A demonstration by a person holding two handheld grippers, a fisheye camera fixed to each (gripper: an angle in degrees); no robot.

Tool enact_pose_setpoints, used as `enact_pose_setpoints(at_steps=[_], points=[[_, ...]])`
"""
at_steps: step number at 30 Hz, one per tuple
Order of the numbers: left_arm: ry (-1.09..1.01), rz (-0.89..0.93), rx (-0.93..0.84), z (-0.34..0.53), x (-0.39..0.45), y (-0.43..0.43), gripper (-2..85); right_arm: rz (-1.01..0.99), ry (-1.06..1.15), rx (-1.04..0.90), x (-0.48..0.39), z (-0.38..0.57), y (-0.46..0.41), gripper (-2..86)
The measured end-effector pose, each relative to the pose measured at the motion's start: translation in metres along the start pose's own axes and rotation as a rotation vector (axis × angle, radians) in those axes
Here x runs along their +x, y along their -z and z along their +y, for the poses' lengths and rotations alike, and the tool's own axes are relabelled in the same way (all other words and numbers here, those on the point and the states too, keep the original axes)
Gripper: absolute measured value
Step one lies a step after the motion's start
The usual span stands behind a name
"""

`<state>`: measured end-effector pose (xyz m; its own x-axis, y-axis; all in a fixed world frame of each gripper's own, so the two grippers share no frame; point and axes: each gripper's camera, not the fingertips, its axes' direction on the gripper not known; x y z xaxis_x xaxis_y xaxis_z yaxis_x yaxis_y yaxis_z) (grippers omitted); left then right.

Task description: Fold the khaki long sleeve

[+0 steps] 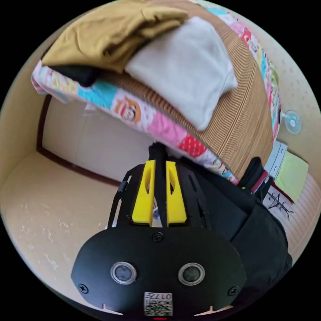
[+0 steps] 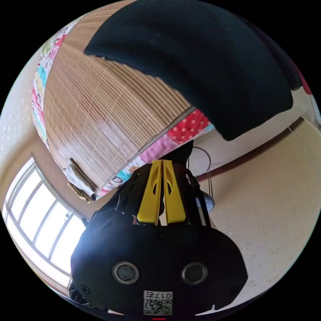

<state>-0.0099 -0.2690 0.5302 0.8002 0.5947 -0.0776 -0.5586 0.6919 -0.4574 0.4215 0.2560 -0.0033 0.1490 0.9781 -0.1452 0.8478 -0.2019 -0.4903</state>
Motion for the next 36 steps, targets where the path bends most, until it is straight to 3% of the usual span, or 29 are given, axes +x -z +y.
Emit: enact_pose_setpoints(at_steps=[8, 13, 16, 21, 23, 26, 31, 33, 36], points=[[-0.031, -0.015, 0.339, -0.074, -0.04, 0.091, 11.1, -0.054, 0.132, 0.062, -0.059, 0.028, -0.013, 0.2], [-0.041, -0.005, 0.362, -0.101, -0.055, 0.067, 12.9, 0.001, 0.138, 0.066, -0.043, 0.048, -0.018, 0.1], [0.061, 0.026, 0.341, -0.097, -0.087, 0.035, 10.8, 0.045, 0.098, 0.068, -0.015, 0.059, -0.03, 0.1], [0.18, 0.417, 0.34, -0.066, -0.164, 0.018, 5.5, -0.086, 0.073, 0.144, 0.042, 0.076, -0.052, 0.3], [-0.021, 0.667, 0.482, -0.031, -0.188, 0.04, 5.0, -0.191, 0.099, 0.198, 0.057, 0.081, -0.056, 0.3], [-0.337, 0.887, 0.583, 0.028, -0.201, 0.088, 4.9, -0.364, 0.173, 0.275, 0.077, 0.086, -0.06, 0.3], [-0.929, 0.939, 0.646, 0.148, -0.156, 0.168, 4.5, -0.578, 0.405, 0.271, 0.081, 0.075, -0.071, 0.5], [-1.174, 0.987, 0.689, 0.195, -0.129, 0.185, 4.3, -0.689, 0.597, 0.271, 0.068, 0.072, -0.07, 0.7], [-1.56, 1.253, 0.724, 0.255, -0.088, 0.192, 4.3, -0.788, 0.859, 0.228, 0.034, 0.072, -0.067, 1.3]])
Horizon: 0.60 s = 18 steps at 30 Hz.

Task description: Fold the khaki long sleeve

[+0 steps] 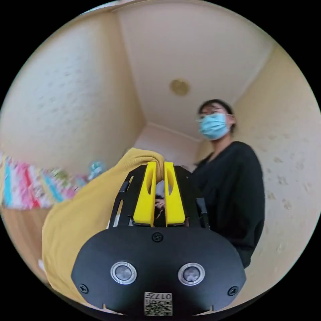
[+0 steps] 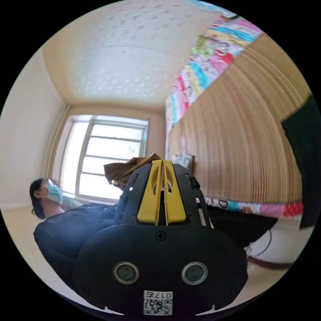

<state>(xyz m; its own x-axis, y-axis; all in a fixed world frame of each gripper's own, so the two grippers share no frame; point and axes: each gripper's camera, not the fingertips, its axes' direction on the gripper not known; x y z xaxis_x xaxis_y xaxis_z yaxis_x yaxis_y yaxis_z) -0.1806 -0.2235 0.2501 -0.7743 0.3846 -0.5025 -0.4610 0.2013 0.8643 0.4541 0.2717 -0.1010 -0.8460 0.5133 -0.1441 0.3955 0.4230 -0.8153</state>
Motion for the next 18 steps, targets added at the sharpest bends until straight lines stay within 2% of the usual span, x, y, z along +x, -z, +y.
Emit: enact_pose_setpoints(at_steps=[2, 3, 5, 8, 11, 13, 15, 18], points=[[-0.156, 0.32, 0.115, 0.0, 0.011, -0.045, 4.4, -0.053, 0.128, -0.081, -0.019, -0.012, -0.019, 1.9], [-0.174, 0.394, 0.149, 0.002, 0.011, -0.057, 4.4, -0.076, 0.222, -0.143, -0.037, -0.016, -0.034, 2.7], [-0.187, 0.669, 0.291, 0.02, 0.001, -0.106, 4.4, -0.089, 0.359, -0.226, -0.068, -0.014, -0.055, 4.3], [-0.132, 0.935, 0.444, 0.056, -0.011, -0.173, 4.3, -0.075, 0.575, -0.292, -0.123, 0.014, -0.081, 8.5], [-0.022, 1.074, 0.51, 0.091, -0.013, -0.237, 4.3, -0.088, 0.779, -0.328, -0.168, 0.061, -0.097, 14.6], [0.047, 1.125, 0.509, 0.111, -0.01, -0.274, 4.2, -0.052, 0.882, -0.351, -0.185, 0.094, -0.109, 15.7], [0.1, 1.175, 0.482, 0.13, -0.005, -0.307, 4.2, 0.056, 0.986, -0.375, -0.19, 0.135, -0.133, 14.4], [0.155, 1.202, 0.425, 0.158, 0.005, -0.347, 4.3, 0.252, 1.014, -0.382, -0.17, 0.163, -0.167, 9.2]])
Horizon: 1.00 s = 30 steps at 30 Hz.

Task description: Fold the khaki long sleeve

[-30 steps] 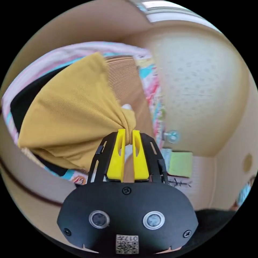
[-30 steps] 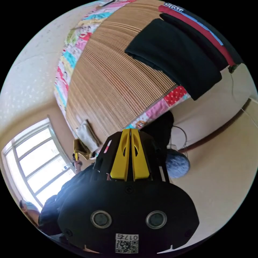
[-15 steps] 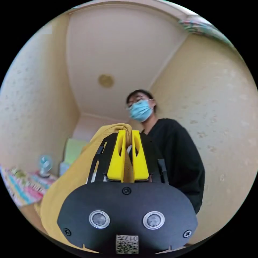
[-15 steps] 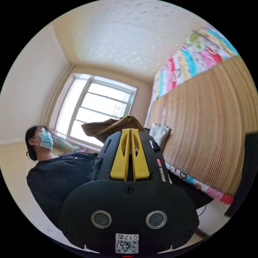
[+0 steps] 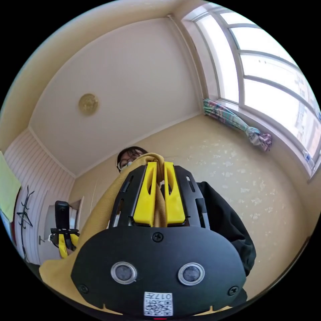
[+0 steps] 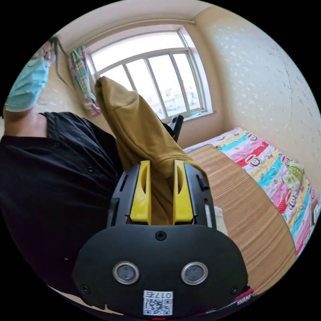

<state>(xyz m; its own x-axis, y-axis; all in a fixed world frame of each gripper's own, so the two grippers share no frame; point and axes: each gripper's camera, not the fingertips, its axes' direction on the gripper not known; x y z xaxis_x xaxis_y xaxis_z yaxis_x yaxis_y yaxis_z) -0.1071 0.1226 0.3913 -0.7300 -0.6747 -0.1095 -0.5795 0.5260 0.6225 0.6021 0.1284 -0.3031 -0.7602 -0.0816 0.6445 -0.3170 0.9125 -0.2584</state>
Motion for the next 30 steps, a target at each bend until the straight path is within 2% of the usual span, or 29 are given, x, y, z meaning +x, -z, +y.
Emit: enact_pose_setpoints(at_steps=[3, 6, 8, 9, 11, 12, 13, 14, 16, 17, 19, 22, 25, 30], points=[[0.059, -0.065, -0.039, 0.023, -0.009, 0.001, 4.3, 0.016, -0.068, 0.096, 0.009, 0.026, -0.003, 6.0], [0.174, -0.215, -0.104, 0.037, -0.005, 0.008, 4.4, 0.084, -0.145, 0.221, 0.015, 0.053, 0.015, 3.8], [0.288, -0.54, -0.213, 0.046, 0.008, 0.013, 4.7, 0.178, -0.155, 0.244, 0.007, 0.058, 0.017, 3.0], [0.317, -0.644, -0.242, 0.049, 0.011, 0.015, 4.8, 0.241, -0.16, 0.281, -0.002, 0.06, 0.017, 2.6], [0.499, -1.114, -0.346, 0.062, 0.018, 0.024, 5.4, 0.269, -0.161, 0.329, -0.012, 0.06, 0.014, 2.3], [0.554, -1.252, -0.376, 0.067, 0.018, 0.026, 5.8, 0.285, -0.159, 0.346, -0.017, 0.058, 0.009, 2.2], [0.639, -1.518, -0.451, 0.078, 0.016, 0.027, 6.4, 0.303, -0.162, 0.345, -0.019, 0.055, 0.005, 2.1], [0.639, -1.7, -0.502, 0.089, 0.013, 0.022, 6.6, 0.368, -0.172, 0.32, -0.024, 0.049, -0.007, 2.1], [0.548, -1.759, -0.499, 0.105, 0.006, 0.006, 7.0, 0.494, -0.168, 0.253, -0.029, 0.039, -0.032, 2.0], [0.496, -1.731, -0.479, 0.115, -0.001, -0.005, 7.5, 0.554, -0.161, 0.217, -0.032, 0.035, -0.049, 2.0], [0.44, -1.68, -0.483, 0.132, -0.02, -0.021, 8.2, 0.556, -0.163, 0.192, -0.029, 0.03, -0.069, 2.0], [0.467, -1.625, -0.584, 0.169, -0.077, -0.047, 10.9, 0.546, -0.182, 0.18, -0.023, 0.022, -0.09, 2.0], [0.467, -1.702, -0.702, 0.208, -0.132, -0.069, 14.0, 0.543, -0.181, 0.197, -0.022, 0.012, -0.099, 1.9], [0.436, -1.778, -0.765, 0.249, -0.181, -0.083, 13.3, 0.573, -0.186, 0.231, -0.031, -0.005, -0.104, 1.8]])
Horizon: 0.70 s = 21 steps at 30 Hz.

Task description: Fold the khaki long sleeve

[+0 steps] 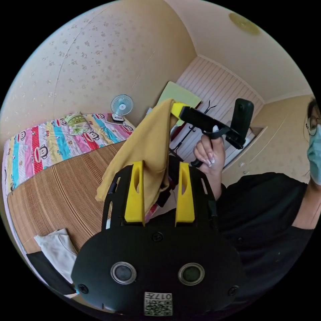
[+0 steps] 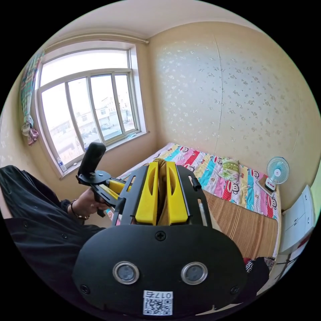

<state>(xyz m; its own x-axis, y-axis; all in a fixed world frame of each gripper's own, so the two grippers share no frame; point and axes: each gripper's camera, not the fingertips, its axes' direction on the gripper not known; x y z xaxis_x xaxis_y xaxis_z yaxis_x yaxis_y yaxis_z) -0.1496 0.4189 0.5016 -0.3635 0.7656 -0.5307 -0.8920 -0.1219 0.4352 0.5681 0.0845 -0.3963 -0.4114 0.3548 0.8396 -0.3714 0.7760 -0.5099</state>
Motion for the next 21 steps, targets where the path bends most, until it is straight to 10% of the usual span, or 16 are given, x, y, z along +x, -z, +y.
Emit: enact_pose_setpoints(at_steps=[13, 21], points=[[-0.098, -0.03, 0.369, 0.001, 0.016, 0.058, 3.2, -0.235, -0.05, 0.262, 0.068, 0.024, 0.073, 1.1], [-0.237, -0.019, 0.406, -0.013, 0.056, 0.089, 2.5, -0.422, -0.246, -0.18, 0.143, 0.136, -0.022, 7.0]])
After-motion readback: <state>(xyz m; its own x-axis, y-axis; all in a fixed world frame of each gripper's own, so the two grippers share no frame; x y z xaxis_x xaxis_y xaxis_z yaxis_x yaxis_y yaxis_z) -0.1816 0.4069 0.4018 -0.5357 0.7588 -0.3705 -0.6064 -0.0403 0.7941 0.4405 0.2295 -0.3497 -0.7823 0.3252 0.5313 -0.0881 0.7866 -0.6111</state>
